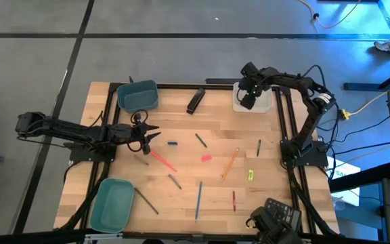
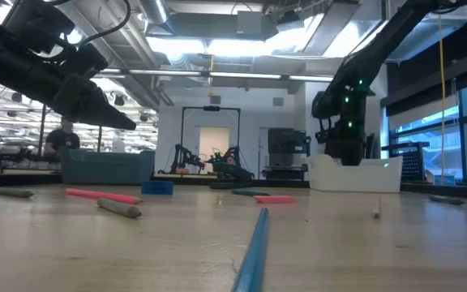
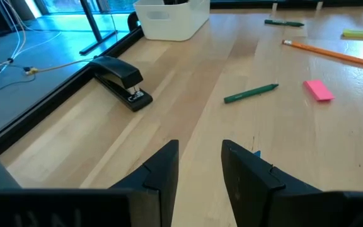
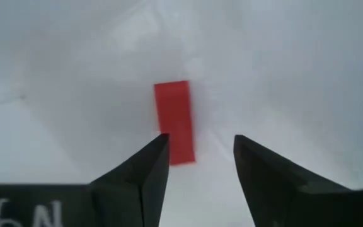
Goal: Sort crayons/erasers/pens/pencils in bins
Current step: Put the red eraser into the white bin, then put the yellow pencil into the blue bin
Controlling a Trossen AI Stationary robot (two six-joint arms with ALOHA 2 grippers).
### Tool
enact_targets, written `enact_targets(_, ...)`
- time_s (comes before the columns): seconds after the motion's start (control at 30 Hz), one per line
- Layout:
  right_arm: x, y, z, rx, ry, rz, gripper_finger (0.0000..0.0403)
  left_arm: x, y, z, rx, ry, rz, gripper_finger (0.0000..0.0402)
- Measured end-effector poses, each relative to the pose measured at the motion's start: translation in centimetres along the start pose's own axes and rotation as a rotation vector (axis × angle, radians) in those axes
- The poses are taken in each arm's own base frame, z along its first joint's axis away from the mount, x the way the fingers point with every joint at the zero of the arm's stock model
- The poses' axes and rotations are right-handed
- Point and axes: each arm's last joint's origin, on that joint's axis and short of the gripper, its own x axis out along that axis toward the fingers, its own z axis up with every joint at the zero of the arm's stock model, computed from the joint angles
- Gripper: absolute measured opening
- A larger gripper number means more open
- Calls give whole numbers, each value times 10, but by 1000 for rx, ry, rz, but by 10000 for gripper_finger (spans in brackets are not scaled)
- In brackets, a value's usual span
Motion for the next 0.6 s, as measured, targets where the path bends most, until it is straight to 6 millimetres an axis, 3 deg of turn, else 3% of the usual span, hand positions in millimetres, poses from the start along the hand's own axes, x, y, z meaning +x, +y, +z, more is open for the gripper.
enact_targets(0.13, -32, 8, 0, -21, -83, -28, 180, 0, 0, 0, 0, -1, 0, 112)
enact_targets(0.3, -71, 31, -8, -85, -146, -14, 181, 0, 0, 0, -1, -3, -5, 112)
enact_targets(0.6, -109, 110, -16, -332, -214, 215, 181, 0, -1, 4, -8, -19, -41, 112)
